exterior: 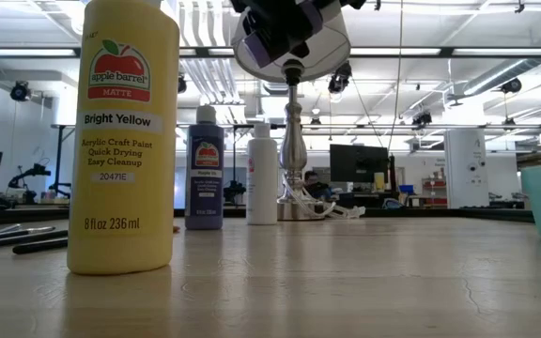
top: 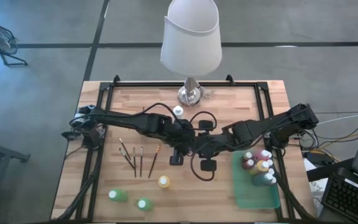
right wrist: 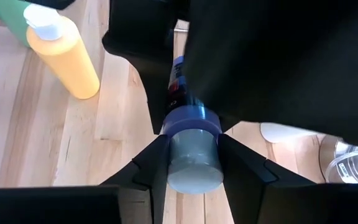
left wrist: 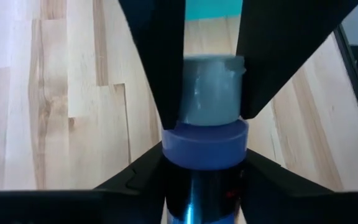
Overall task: Pick & Place Paint Supplies
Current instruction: Put the purple paint bottle into the green bin
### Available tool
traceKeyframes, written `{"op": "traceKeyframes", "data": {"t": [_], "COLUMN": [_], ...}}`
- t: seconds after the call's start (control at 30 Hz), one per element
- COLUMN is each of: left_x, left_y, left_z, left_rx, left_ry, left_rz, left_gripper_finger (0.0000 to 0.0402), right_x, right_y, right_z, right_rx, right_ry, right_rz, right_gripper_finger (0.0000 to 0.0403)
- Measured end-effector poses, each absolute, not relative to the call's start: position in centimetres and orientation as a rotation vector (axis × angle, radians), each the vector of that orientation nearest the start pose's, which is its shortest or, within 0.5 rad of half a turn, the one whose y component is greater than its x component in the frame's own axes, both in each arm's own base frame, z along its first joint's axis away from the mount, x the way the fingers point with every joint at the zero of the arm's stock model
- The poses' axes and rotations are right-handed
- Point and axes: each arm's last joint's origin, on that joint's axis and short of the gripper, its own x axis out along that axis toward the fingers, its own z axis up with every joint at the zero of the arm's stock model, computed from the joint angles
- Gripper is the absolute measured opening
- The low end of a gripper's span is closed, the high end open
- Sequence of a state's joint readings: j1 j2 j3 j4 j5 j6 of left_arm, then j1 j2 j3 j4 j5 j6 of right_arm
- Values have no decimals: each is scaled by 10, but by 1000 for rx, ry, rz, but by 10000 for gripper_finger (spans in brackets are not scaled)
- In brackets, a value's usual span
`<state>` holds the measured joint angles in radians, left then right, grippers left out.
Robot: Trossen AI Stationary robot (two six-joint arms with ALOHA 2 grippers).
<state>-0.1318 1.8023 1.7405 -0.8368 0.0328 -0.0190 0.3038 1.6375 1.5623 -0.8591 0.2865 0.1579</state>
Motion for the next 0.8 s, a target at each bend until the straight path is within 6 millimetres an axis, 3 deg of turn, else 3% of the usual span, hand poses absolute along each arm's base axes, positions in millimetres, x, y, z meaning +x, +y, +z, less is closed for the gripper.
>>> {"op": "traceKeyframes", "data": {"t": [0.4, 0.6, 0.8], "left_x": [385, 378, 366], "left_y": [-52, -51, -48], "left_z": [331, 340, 363], "left_rx": [59, 81, 111], "left_ry": [887, 869, 751], "left_rz": [-161, -159, -138], "left_gripper_finger": [274, 284, 284], "right_x": [330, 326, 306], "right_y": [95, 94, 88], "right_z": [331, 331, 328], "right_rx": [-131, -121, -81], "right_ry": [895, 927, 1085], "right_rz": [-52, -71, -119], "right_gripper_finger": [112, 112, 112]}}
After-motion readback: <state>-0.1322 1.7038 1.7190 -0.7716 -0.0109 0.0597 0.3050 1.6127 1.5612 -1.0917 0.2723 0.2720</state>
